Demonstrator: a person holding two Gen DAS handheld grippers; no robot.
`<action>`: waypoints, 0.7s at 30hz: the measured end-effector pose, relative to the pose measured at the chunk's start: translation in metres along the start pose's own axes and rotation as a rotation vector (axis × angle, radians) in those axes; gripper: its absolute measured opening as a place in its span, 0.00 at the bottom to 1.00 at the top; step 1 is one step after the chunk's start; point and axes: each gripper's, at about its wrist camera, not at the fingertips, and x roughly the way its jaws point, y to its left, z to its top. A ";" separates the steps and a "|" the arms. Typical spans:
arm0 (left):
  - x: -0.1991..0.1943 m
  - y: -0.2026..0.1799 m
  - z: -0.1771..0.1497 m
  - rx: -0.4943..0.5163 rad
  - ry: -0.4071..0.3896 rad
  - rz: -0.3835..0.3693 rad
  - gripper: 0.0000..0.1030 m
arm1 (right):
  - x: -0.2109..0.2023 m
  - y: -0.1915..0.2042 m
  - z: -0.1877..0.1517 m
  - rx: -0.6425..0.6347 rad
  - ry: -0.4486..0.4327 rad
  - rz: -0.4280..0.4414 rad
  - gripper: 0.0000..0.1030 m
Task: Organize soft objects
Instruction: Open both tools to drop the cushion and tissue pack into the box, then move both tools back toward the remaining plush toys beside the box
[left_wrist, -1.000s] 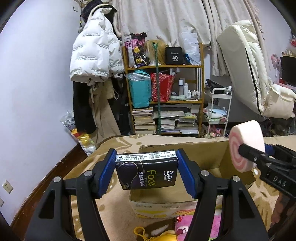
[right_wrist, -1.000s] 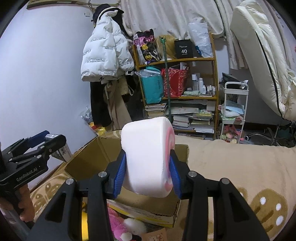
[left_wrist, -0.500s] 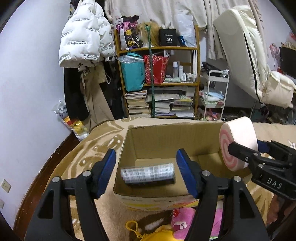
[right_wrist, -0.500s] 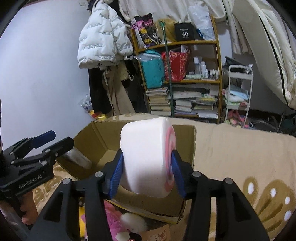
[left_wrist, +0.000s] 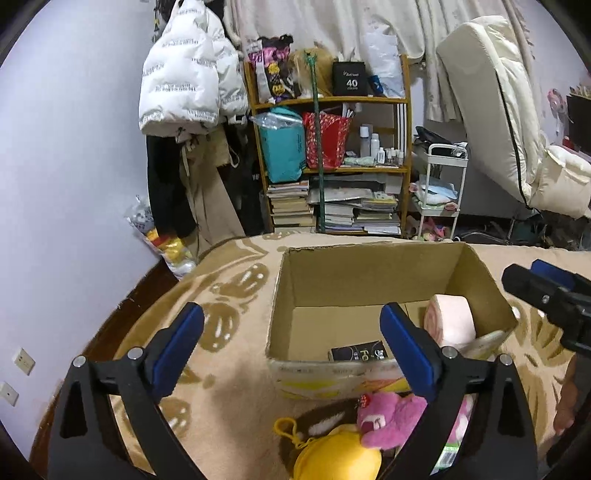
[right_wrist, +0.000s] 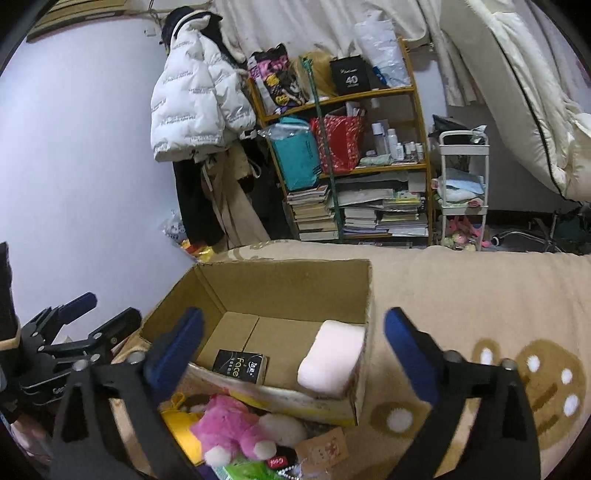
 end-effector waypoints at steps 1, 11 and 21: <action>-0.006 0.000 -0.001 0.010 -0.008 0.004 0.93 | -0.003 0.000 0.000 0.002 -0.005 -0.004 1.00; -0.055 0.012 -0.017 0.011 -0.014 0.032 0.98 | -0.037 0.016 -0.009 -0.063 0.004 -0.027 1.00; -0.090 0.023 -0.039 -0.008 0.017 0.046 0.98 | -0.066 0.031 -0.018 -0.088 -0.008 -0.020 1.00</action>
